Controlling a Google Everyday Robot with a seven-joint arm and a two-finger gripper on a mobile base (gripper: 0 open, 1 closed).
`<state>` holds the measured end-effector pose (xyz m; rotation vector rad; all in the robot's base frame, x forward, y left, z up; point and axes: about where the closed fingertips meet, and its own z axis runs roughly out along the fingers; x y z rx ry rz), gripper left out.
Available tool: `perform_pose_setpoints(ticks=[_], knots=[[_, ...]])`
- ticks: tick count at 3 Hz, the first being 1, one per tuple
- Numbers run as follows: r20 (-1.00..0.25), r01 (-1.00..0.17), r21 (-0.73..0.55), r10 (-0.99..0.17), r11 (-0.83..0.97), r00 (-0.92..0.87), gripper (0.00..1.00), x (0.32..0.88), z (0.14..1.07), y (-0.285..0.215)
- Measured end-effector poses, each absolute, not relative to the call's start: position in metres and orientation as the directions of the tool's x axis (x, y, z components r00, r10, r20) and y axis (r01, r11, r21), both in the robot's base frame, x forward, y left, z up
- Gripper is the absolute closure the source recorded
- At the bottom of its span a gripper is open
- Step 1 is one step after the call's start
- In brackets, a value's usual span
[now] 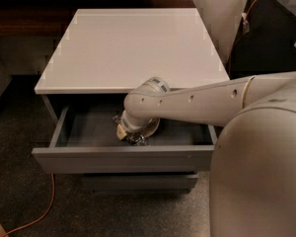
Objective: Pick water bottle from top drawer and place on counter
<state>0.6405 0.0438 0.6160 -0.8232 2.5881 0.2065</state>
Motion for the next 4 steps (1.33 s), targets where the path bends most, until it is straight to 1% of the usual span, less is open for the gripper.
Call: perform_pose_setpoints(ticks=[1, 2, 3, 4], knots=[[-0.430, -0.600, 0.013, -0.537, 0.800, -0.726, 0.67, 0.640, 0.625, 0.050], [-0.459, -0.647, -0.020, -0.582, 0.762, -0.671, 0.98, 0.636, 0.669, 0.064], [-0.477, -0.678, -0.040, -0.610, 0.734, -0.633, 1.00, 0.633, 0.698, 0.073], [-0.469, -0.722, -0.027, -0.647, 0.692, -0.602, 1.00, 0.624, 0.724, 0.086]])
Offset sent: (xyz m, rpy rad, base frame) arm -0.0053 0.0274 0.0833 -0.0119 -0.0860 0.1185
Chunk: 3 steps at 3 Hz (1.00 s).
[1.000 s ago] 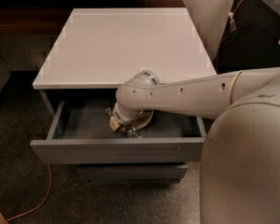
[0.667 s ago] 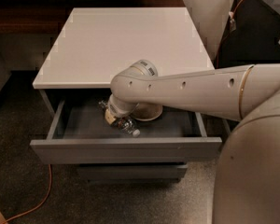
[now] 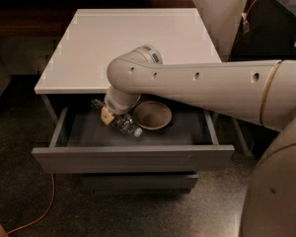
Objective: Pick water bottle from top drawer and place on counter
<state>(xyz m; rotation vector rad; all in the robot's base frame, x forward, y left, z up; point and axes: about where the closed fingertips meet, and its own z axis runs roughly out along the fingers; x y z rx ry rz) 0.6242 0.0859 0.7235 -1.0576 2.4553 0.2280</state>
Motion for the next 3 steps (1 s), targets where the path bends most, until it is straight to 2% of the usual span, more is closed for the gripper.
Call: perform_pose_setpoints(ticks=[3], knots=[[-0.396, -0.858, 0.070, -0.775, 0.509, -0.492, 1.00, 0.577, 0.778, 0.131]])
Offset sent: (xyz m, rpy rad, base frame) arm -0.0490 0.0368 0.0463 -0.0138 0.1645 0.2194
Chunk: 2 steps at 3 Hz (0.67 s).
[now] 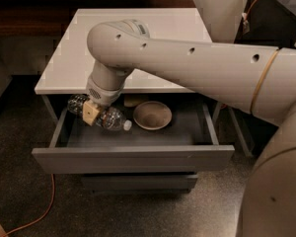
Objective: Pick water bottle from top drawer and place on counter
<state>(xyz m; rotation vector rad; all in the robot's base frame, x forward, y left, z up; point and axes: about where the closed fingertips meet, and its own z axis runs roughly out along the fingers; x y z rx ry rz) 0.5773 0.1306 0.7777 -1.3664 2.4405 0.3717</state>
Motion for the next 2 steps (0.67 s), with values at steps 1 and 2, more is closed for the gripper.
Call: perform_pose_setpoints(ticks=[1, 2], knots=[[-0.399, -0.895, 0.076, -0.809, 0.440, -0.431, 1.00, 0.567, 0.801, 0.148], [-0.404, -0.918, 0.055, -0.832, 0.393, -0.380, 1.00, 0.564, 0.832, 0.159]])
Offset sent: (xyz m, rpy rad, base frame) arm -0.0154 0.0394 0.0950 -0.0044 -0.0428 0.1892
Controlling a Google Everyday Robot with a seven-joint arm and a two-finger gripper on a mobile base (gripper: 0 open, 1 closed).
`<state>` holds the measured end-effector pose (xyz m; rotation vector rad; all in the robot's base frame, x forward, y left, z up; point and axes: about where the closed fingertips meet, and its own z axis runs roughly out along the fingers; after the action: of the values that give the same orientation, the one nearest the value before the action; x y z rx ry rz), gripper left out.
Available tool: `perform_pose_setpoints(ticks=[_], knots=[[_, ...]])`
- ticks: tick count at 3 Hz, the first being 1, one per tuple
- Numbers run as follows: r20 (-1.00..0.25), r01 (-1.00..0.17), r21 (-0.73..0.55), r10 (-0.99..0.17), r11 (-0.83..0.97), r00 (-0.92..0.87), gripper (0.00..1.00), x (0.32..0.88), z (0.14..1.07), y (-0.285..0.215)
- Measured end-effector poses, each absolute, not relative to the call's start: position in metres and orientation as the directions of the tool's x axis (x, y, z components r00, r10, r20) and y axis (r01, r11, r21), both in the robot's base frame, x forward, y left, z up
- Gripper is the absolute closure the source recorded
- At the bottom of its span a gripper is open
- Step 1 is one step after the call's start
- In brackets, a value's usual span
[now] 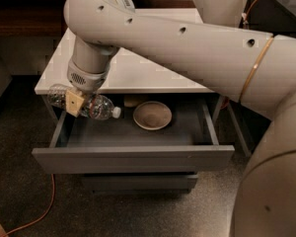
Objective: Pick water bottle from top drawer and place on counter
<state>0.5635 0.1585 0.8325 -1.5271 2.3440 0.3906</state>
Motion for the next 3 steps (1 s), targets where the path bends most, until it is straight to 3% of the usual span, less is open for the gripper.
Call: perform_pose_setpoints(ticks=[3], knots=[[-0.437, -0.881, 0.025, -0.787, 0.473, -0.435, 1.00, 0.611, 0.904, 0.120]])
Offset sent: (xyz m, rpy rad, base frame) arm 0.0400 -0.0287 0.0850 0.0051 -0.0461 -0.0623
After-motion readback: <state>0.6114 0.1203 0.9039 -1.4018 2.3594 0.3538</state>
